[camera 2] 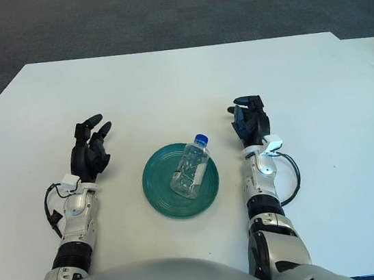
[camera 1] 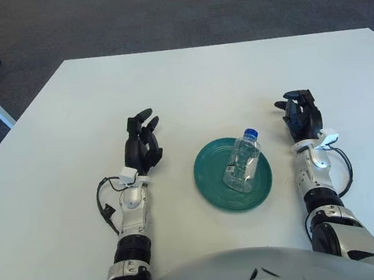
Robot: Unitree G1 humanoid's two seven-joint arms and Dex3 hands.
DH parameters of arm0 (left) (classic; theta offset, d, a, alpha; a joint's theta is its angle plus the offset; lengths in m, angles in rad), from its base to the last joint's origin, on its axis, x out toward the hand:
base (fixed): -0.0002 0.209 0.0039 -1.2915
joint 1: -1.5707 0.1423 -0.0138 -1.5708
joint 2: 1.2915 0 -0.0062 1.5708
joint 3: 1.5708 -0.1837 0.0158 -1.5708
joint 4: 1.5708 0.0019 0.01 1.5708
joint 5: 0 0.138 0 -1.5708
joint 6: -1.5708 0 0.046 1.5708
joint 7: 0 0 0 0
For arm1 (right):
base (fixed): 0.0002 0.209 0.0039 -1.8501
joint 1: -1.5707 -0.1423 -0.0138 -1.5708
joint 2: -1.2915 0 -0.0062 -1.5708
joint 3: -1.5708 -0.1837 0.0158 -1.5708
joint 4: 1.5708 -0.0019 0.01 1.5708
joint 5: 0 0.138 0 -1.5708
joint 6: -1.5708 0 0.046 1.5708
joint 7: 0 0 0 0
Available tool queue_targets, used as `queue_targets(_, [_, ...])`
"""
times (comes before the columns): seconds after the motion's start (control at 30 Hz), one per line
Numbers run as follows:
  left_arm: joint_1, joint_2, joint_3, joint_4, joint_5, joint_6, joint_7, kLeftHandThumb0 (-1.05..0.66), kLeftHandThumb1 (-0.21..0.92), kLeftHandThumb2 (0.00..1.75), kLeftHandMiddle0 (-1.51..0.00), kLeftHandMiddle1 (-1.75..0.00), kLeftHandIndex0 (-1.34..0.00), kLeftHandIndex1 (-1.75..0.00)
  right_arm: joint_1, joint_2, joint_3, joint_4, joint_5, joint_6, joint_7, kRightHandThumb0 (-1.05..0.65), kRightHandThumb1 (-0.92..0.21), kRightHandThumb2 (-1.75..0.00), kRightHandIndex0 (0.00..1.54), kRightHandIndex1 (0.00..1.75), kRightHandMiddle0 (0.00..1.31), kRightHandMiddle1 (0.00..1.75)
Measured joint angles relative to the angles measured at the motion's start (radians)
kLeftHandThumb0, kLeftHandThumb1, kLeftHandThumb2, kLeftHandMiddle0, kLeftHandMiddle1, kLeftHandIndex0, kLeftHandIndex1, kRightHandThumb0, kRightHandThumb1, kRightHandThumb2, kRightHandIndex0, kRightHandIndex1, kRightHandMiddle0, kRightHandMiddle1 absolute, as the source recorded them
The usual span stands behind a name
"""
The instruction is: Put the bottle into the plate.
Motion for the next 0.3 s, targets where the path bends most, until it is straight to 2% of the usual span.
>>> queue_targets(0.13, [-0.010, 0.003, 0.007, 0.013, -0.006, -0.020, -0.013, -0.61, 0.92, 0.83, -0.42, -0.35, -0.07, -1.01, -0.002, 0.000, 0.001, 0.002, 0.000, 0.000, 0.003, 0.00, -0.92, -0.47, 0.22, 1.63, 0.20, 1.63])
queue_targets(0.2, [-0.013, 0.004, 0.009, 0.018, -0.007, -0.028, -0.018, -0.62, 0.92, 0.84, -0.41, -0.35, -0.07, -1.01, -0.002, 0.000, 0.001, 0.001, 0.000, 0.000, 0.006, -0.21, -0.92, -0.50, 0.36, 1.35, 0.19, 1.70])
queue_targets(0.3, [-0.019, 0.007, 0.011, 0.029, -0.007, -0.041, -0.025, -0.62, 0.92, 0.85, -0.40, -0.34, -0.06, -1.00, -0.003, -0.001, 0.003, 0.002, 0.003, 0.005, 0.026, -0.58, -0.92, -0.64, 0.43, 1.12, 0.11, 1.36])
